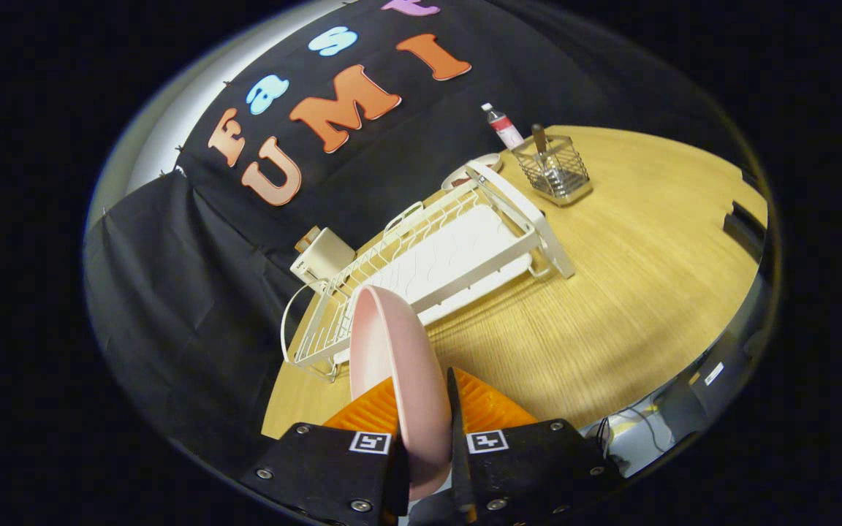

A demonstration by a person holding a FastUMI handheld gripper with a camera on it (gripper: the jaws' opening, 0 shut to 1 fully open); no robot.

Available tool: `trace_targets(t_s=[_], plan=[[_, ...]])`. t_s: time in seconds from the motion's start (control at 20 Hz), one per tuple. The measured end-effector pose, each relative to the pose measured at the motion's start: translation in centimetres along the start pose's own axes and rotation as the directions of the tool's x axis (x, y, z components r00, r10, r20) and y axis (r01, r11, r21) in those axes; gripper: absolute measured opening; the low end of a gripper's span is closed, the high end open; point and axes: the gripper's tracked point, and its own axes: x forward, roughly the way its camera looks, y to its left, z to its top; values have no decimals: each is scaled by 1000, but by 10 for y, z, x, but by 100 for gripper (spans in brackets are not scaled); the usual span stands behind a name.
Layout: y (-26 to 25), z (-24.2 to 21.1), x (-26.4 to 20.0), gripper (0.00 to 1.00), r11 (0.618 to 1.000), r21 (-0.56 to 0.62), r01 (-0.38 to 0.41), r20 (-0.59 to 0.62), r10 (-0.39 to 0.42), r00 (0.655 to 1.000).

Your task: Take the plate from the dish rack, then take the spoon from the basket and place it into the plate.

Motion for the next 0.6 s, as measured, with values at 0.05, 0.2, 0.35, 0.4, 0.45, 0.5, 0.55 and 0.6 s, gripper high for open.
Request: trace_targets(t_s=[0.05, 0.2, 0.35, 0.4, 0.45, 0.5, 0.55, 0.6], plan=[[-2, -6, 4, 23, 999, 41, -12, -13, 13, 1000], [-8, -19, 14, 23, 991, 127, -29, -38, 34, 999], [-19, -29, 22, 23, 982, 188, -25, -56, 36, 998], [-20, -30, 23, 23, 976, 217, -28, -62, 42, 997], [-23, -31, 25, 23, 969, 246, -22, -66, 39, 997], [-25, -34, 28, 23, 961, 275, -17, -70, 37, 997], [-26, -36, 29, 23, 954, 299, -11, -72, 34, 997], [-30, -38, 27, 24, 948, 318, -7, -75, 33, 997]])
